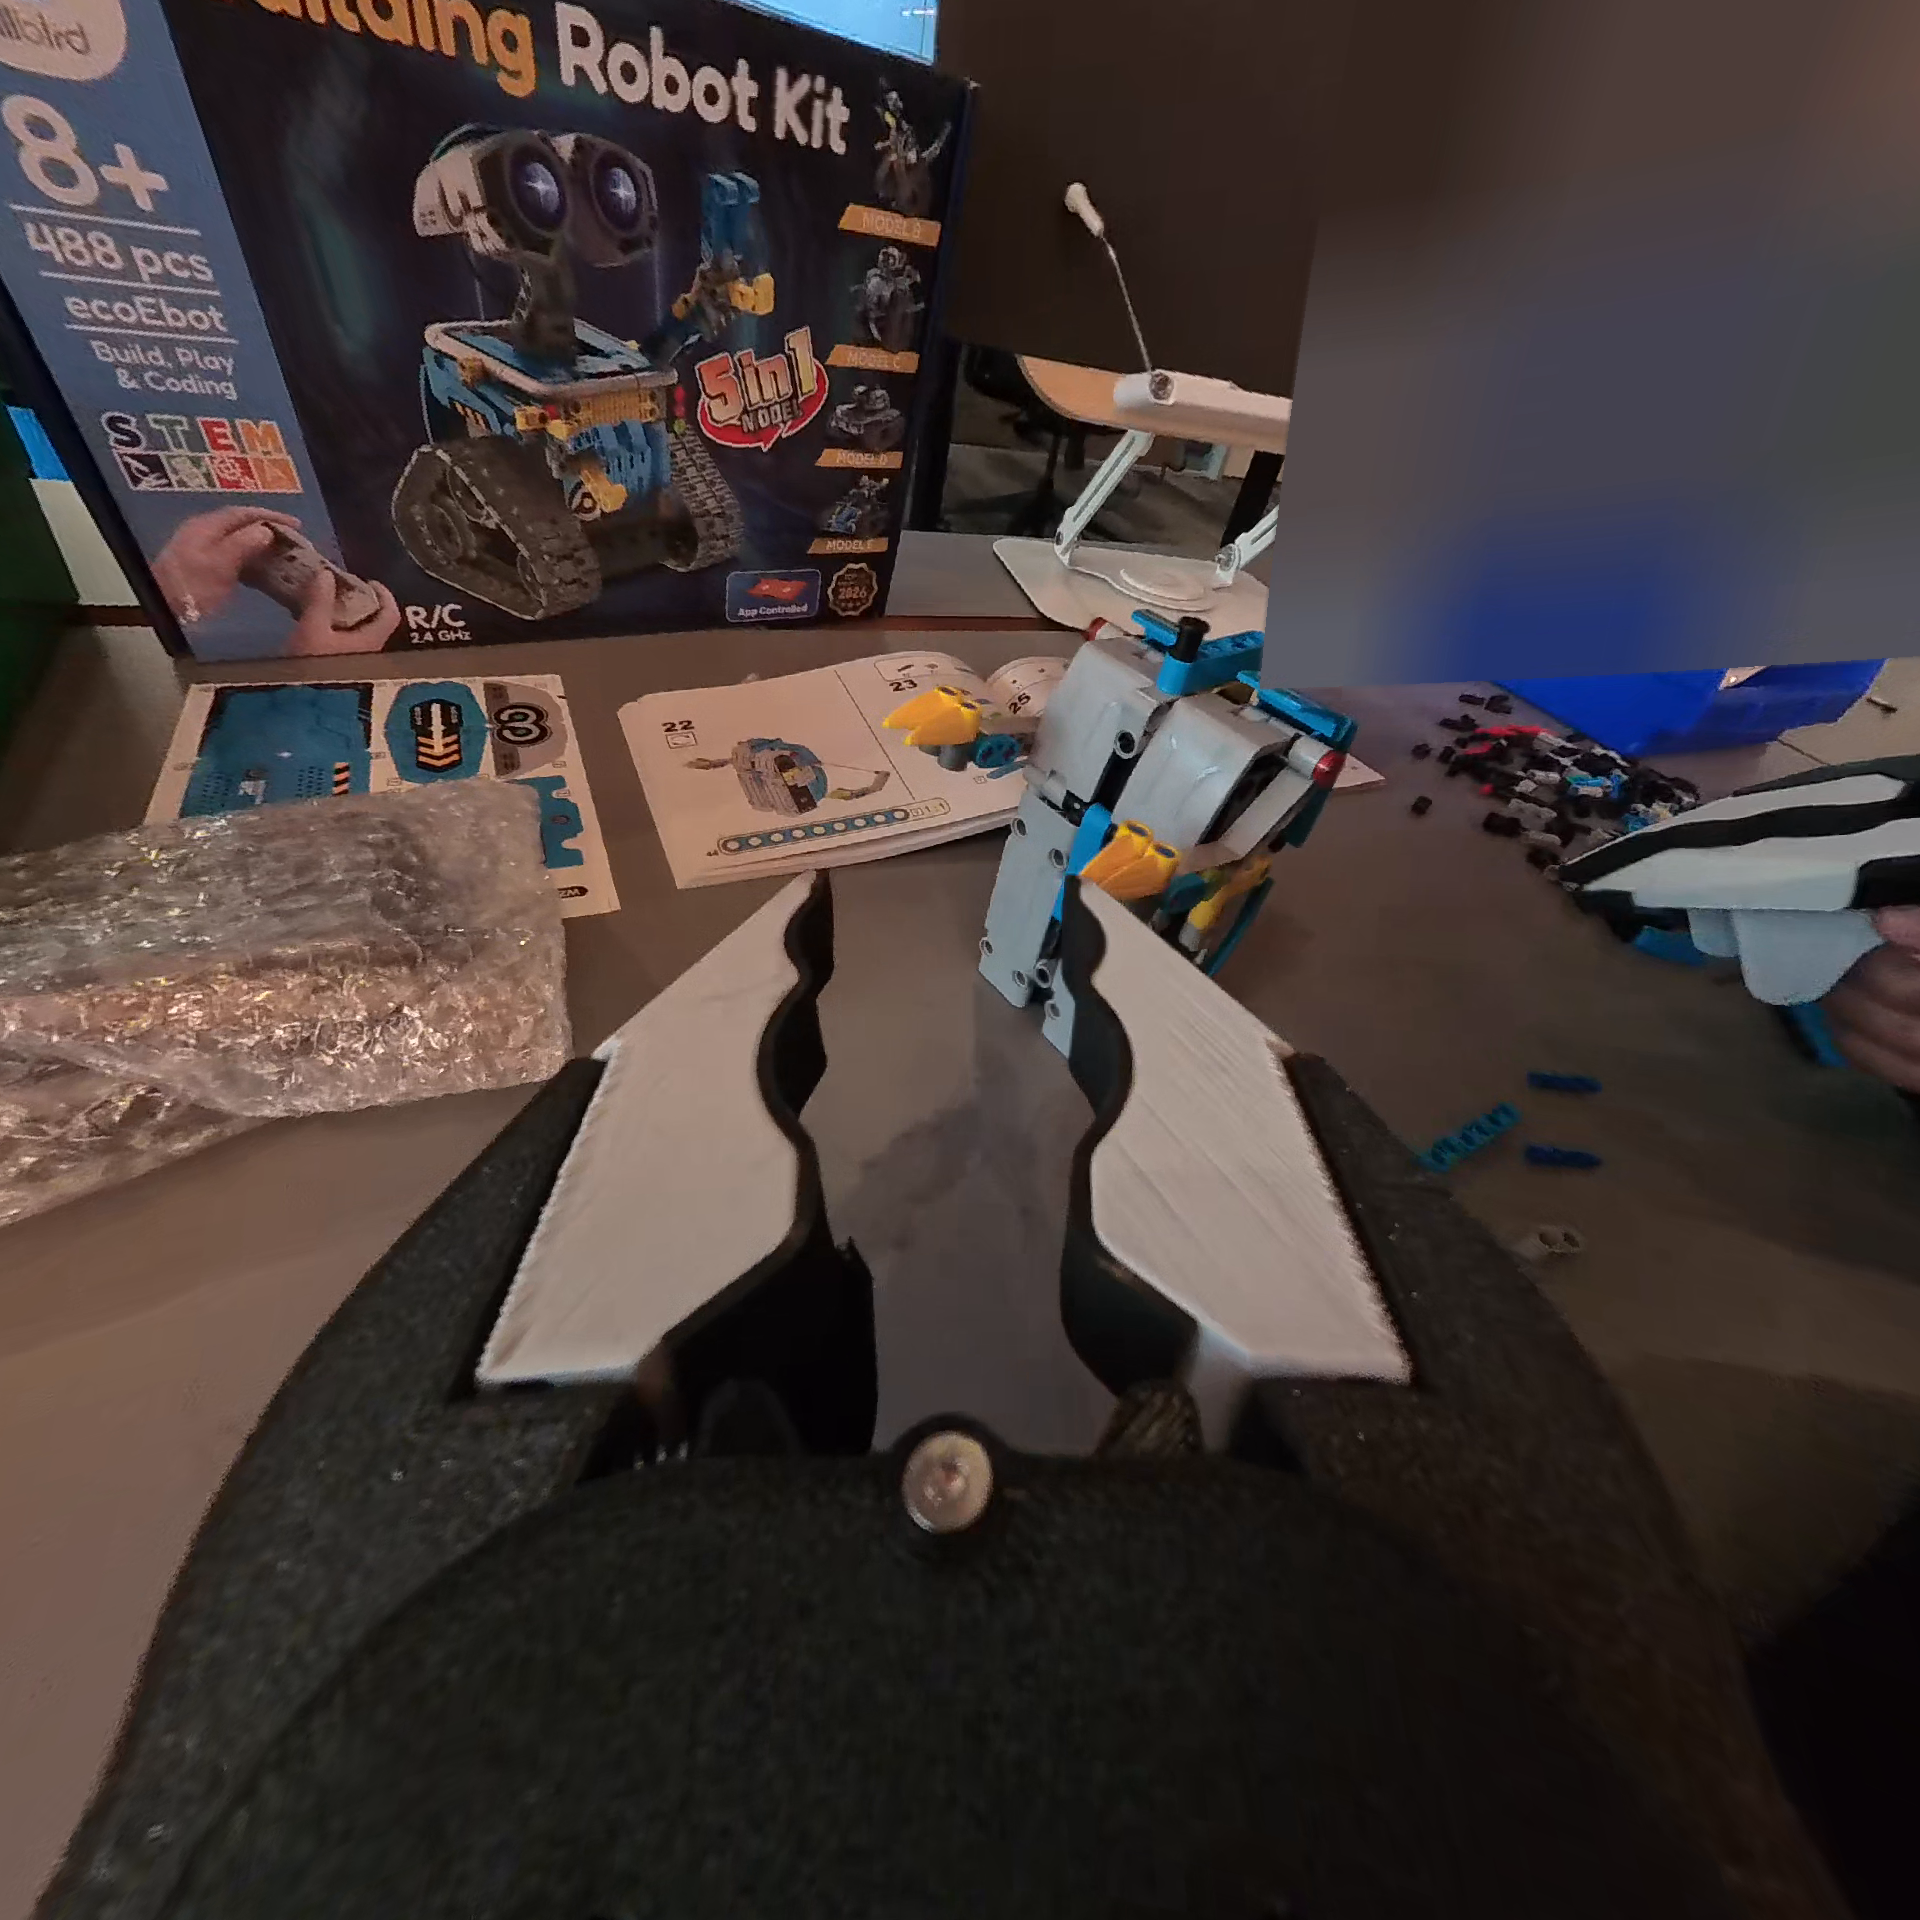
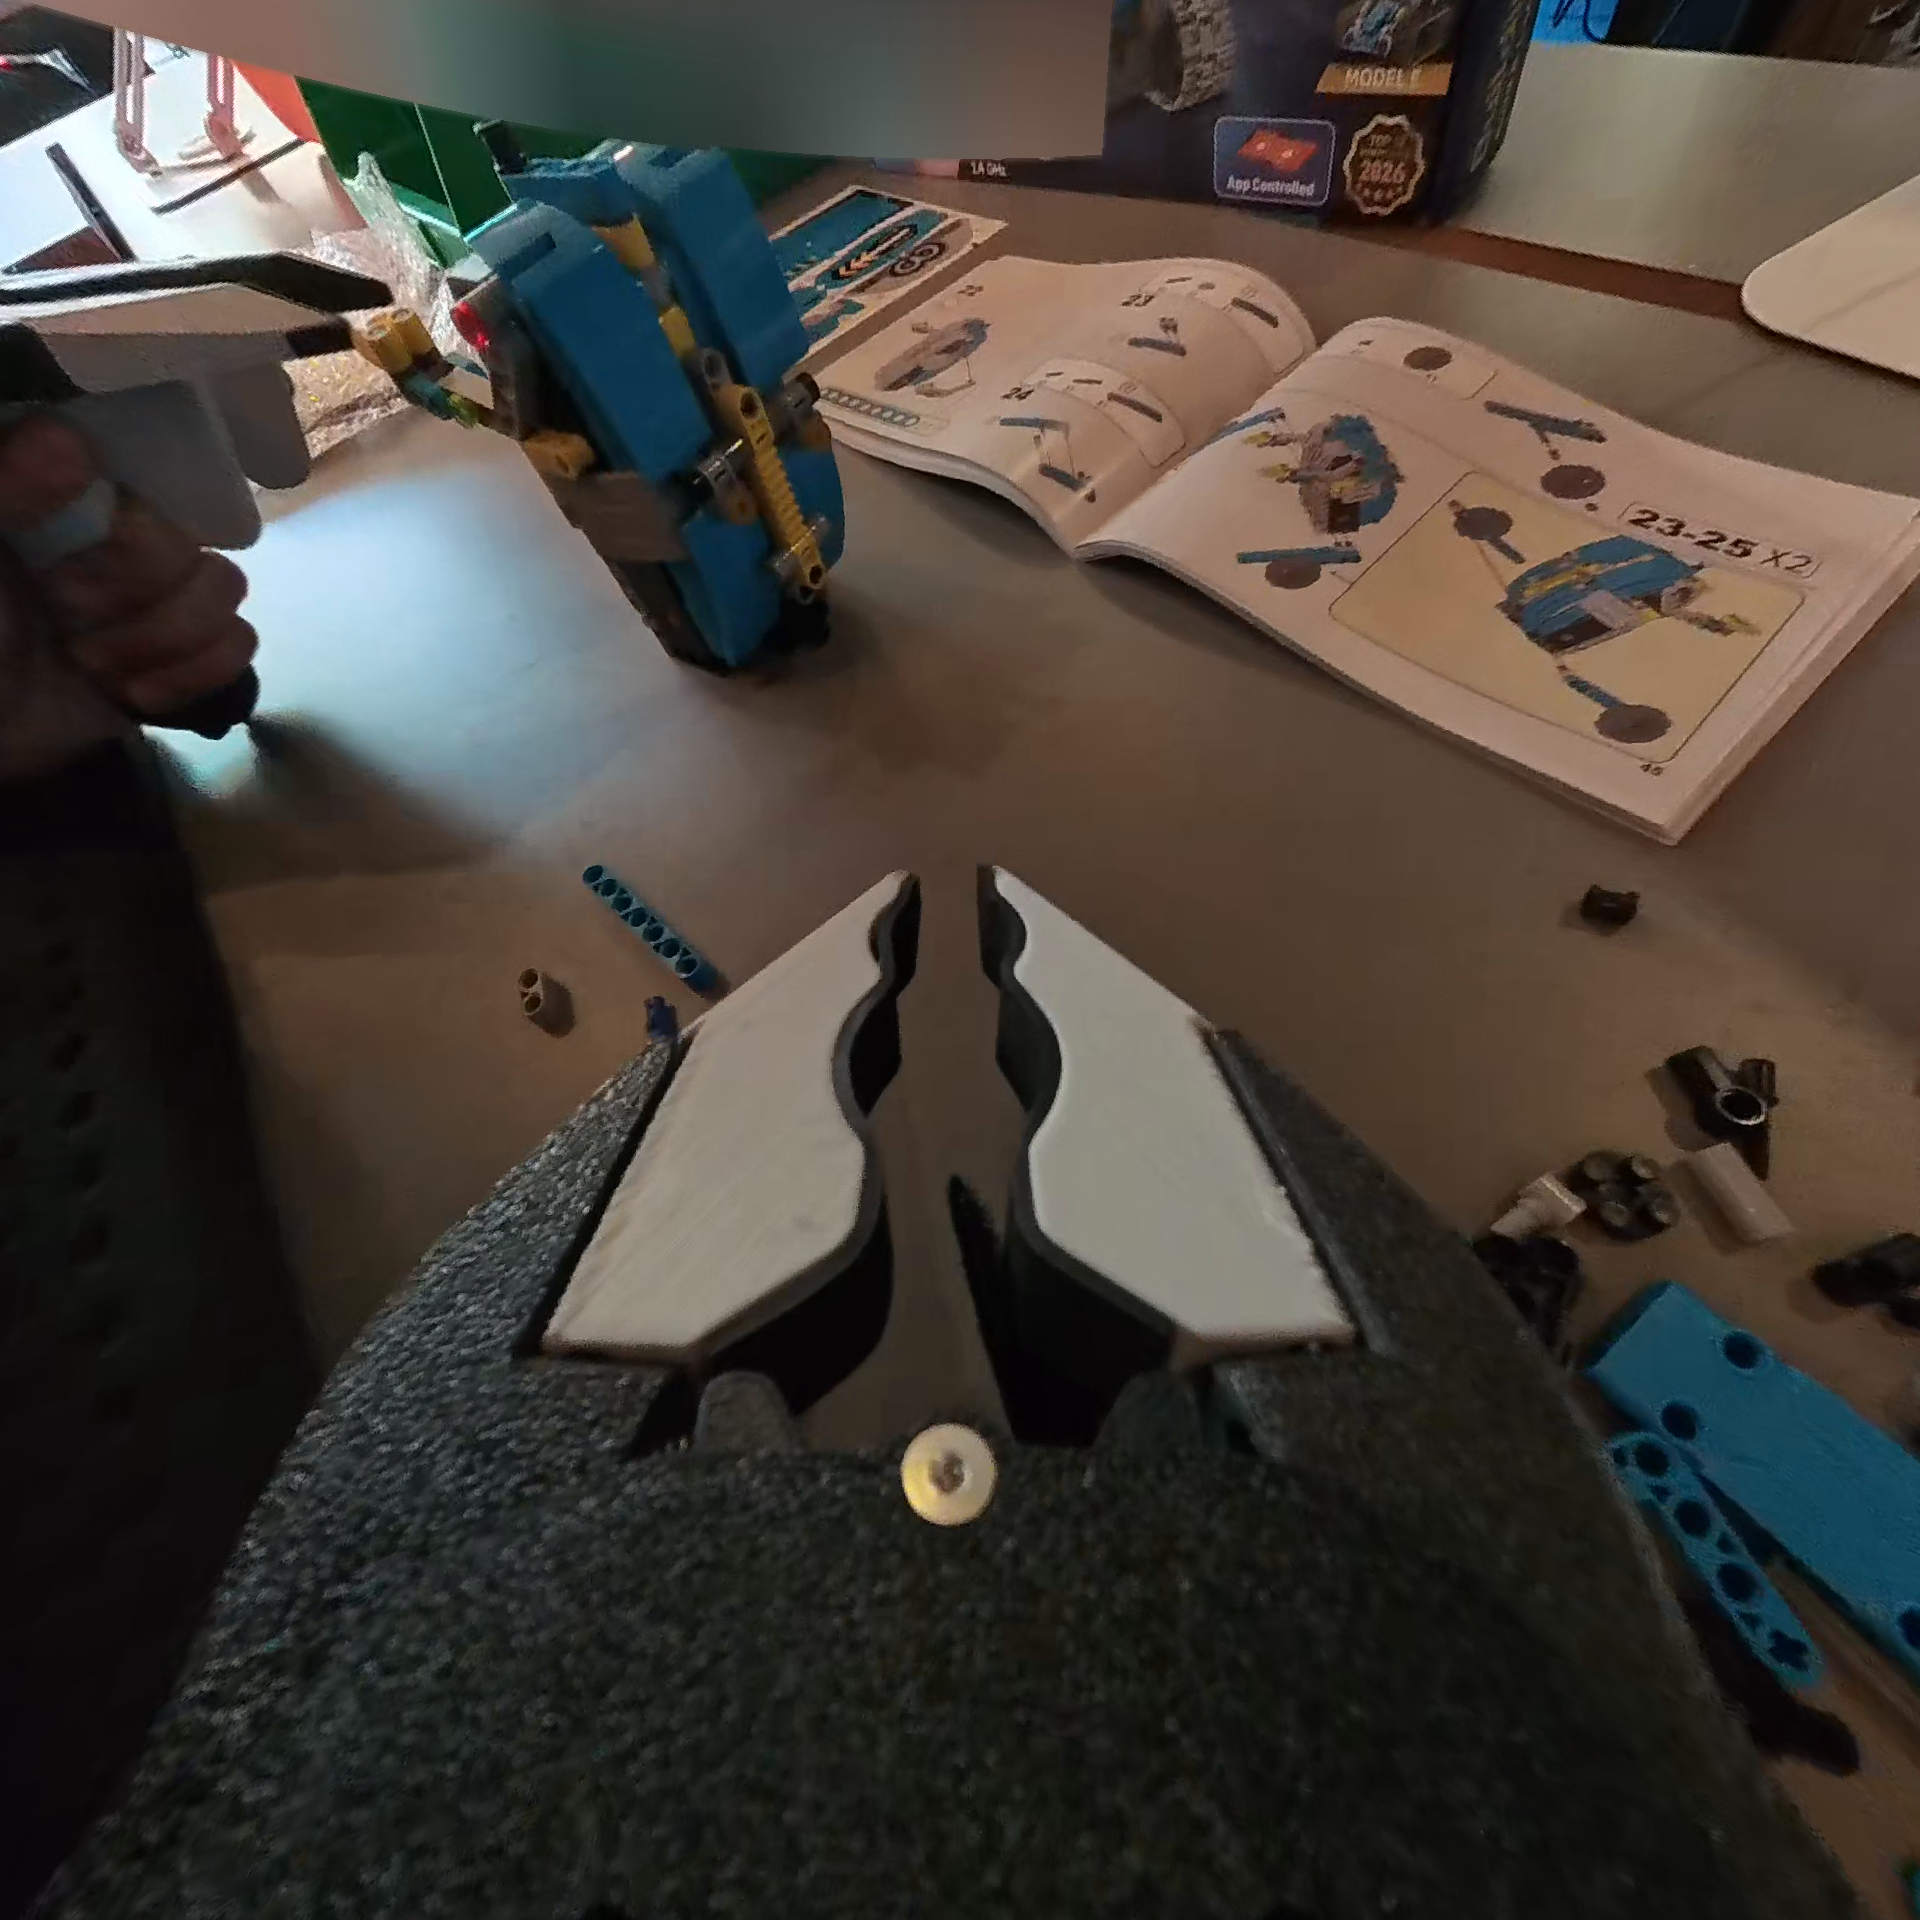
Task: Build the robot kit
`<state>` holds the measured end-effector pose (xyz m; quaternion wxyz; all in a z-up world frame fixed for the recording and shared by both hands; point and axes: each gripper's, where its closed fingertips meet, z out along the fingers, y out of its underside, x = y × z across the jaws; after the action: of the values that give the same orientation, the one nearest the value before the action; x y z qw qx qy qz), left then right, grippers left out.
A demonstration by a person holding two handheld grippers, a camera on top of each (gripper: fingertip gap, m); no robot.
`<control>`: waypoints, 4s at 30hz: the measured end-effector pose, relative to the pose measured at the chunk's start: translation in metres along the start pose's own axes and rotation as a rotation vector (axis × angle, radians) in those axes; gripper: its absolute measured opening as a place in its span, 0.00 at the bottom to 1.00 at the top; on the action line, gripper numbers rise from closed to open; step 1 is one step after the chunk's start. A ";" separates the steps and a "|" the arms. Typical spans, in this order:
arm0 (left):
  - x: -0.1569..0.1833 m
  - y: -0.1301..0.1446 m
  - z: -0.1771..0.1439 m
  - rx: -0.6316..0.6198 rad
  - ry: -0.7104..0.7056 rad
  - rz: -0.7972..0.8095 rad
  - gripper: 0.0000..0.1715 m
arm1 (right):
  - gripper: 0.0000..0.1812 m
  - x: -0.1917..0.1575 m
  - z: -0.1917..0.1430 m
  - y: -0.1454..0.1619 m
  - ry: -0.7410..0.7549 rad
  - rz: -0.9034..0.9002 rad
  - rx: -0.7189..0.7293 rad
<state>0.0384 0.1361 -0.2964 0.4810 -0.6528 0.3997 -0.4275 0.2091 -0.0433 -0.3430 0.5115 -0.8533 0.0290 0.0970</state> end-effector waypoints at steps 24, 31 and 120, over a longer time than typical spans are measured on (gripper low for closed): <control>-0.003 -0.001 0.002 0.001 -0.036 0.059 0.23 | 0.05 -0.016 0.001 -0.008 -0.024 -0.074 0.011; 0.005 -0.001 0.001 0.005 -0.045 0.143 0.19 | 0.05 -0.022 0.002 0.008 -0.014 -0.107 -0.047; 0.174 0.115 0.020 -0.674 0.734 0.726 0.15 | 0.03 -0.051 -0.025 0.027 -0.065 -0.426 -0.063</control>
<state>0.0997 -0.0451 -0.3808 0.1941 -0.4015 0.8490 -0.2832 0.1580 -0.0807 -0.3451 0.4940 -0.8522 -0.1717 0.0150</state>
